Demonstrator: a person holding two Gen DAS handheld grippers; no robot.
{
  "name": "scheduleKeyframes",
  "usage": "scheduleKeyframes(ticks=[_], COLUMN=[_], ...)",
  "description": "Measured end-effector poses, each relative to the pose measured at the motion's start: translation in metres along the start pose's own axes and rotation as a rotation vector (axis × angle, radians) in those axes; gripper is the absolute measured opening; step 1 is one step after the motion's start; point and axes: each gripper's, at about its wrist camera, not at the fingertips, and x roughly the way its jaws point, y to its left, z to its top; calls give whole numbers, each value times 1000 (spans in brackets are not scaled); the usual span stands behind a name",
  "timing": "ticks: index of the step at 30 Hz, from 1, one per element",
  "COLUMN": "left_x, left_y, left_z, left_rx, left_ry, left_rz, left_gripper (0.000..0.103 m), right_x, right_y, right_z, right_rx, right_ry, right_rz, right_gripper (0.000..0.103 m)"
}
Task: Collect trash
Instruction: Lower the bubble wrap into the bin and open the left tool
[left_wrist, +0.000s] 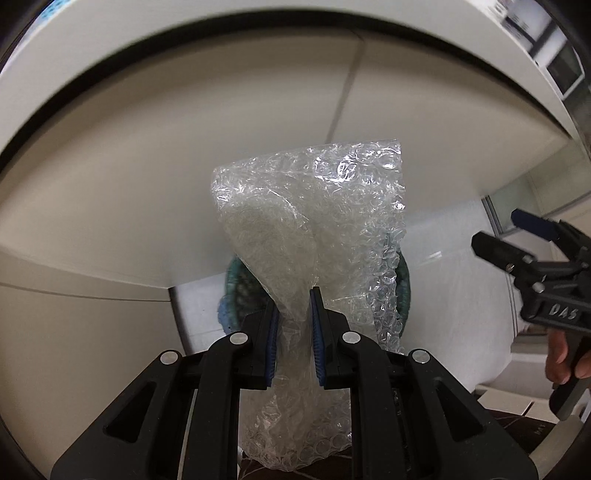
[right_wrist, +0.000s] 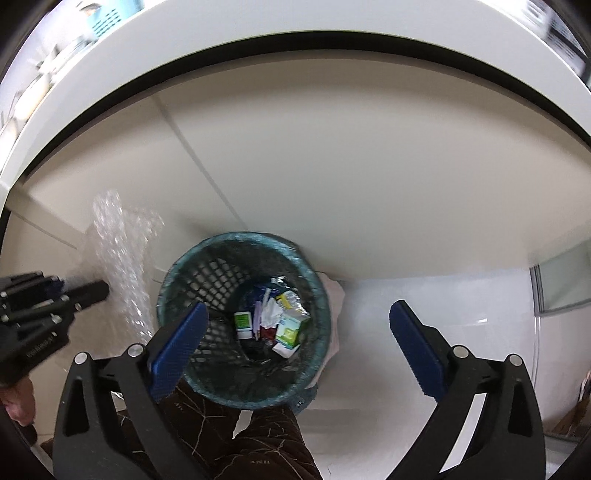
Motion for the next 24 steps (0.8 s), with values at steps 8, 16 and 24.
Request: scheduleKeyframes(ticks=[8, 16, 24], left_x=[23, 30, 47], left_y=[0, 3, 8], left_z=[0, -1, -1], left_rx=[26, 40, 41], left_ry=[25, 43, 62], left_rz=[-23, -32, -4], left_gripper=[16, 21, 35], right_x=[-9, -14, -15], right_y=[-25, -34, -40], right_z=[-6, -12, -13], right_rx=[35, 65, 76], right_ry=[-12, -9, -3], right_rz=[-43, -57, -58], right_gripper=[94, 94, 94])
